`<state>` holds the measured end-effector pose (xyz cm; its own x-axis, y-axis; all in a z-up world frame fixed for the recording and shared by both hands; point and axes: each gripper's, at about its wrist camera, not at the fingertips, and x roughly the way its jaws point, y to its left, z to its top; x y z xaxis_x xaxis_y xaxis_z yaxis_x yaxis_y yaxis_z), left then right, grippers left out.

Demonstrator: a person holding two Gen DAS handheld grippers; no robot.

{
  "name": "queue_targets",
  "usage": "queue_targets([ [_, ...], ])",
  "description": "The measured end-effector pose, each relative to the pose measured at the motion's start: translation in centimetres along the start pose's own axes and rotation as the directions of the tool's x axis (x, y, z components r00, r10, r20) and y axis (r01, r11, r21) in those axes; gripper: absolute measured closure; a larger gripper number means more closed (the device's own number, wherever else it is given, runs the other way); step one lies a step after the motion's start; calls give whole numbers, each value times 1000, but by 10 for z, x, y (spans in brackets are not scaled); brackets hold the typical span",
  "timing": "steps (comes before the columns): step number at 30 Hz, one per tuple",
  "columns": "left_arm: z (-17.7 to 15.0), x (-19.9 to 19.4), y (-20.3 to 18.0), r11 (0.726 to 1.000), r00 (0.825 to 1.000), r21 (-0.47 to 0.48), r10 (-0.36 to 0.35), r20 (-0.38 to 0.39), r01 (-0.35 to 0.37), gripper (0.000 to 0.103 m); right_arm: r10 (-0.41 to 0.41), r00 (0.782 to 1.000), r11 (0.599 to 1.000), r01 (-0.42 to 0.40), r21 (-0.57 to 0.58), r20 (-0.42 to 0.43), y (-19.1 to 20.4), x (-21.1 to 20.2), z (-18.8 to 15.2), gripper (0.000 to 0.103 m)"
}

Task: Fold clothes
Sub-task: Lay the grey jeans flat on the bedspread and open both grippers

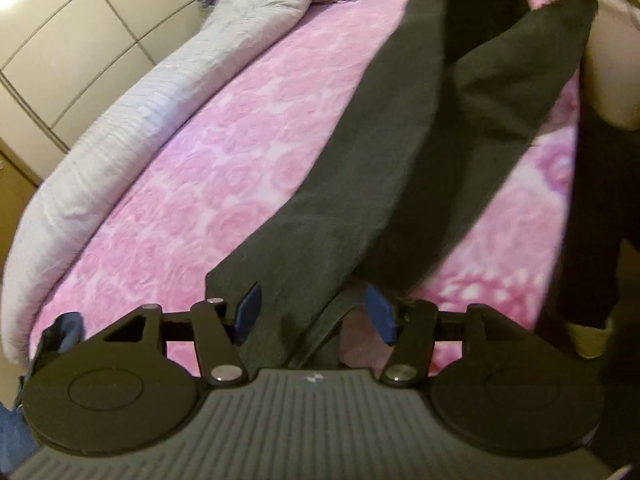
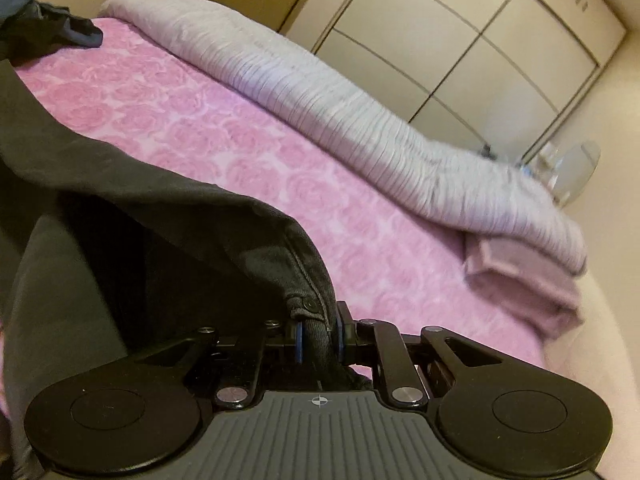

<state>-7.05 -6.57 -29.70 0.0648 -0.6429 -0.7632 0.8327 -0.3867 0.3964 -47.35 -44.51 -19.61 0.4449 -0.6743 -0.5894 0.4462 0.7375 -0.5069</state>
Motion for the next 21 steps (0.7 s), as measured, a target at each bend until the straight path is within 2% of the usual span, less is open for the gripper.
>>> queue_targets([
  [4,1,8,-7,999,999,-10,45,13,-45,41,-8,1000,1000,8,21,3,-3,7,2,90],
  [7,0,32,-11,990,990,-23,139,3,-139,41,-16,1000,999,16,31,1,0,9,-2,90],
  [8,0,37,-9,988,989,-45,145,0,-145,42,-20,1000,999,20,30,2,1,7,-3,90],
  [10,0,42,3,982,992,-141,128,9,-125,50,-29,1000,999,29,29,4,4,2,-6,90],
  [11,2,41,8,980,993,-168,116,22,-110,63,-31,1000,999,31,28,7,3,-2,-7,90],
  [12,4,38,11,981,993,-164,112,34,-105,80,-33,999,999,32,27,10,3,-6,-8,90],
  [13,7,36,13,982,992,-151,120,44,-112,86,-45,999,999,45,16,13,1,-9,-6,90],
  [15,15,31,16,978,979,-90,192,66,-186,100,-72,997,997,72,-10,18,-2,-13,-1,90],
  [17,27,24,28,966,963,-72,253,94,-247,100,-98,995,994,99,-34,25,-6,-18,5,90],
  [21,55,23,66,958,952,-80,283,120,-275,99,-130,991,986,133,-96,39,-27,-9,30,90],
])
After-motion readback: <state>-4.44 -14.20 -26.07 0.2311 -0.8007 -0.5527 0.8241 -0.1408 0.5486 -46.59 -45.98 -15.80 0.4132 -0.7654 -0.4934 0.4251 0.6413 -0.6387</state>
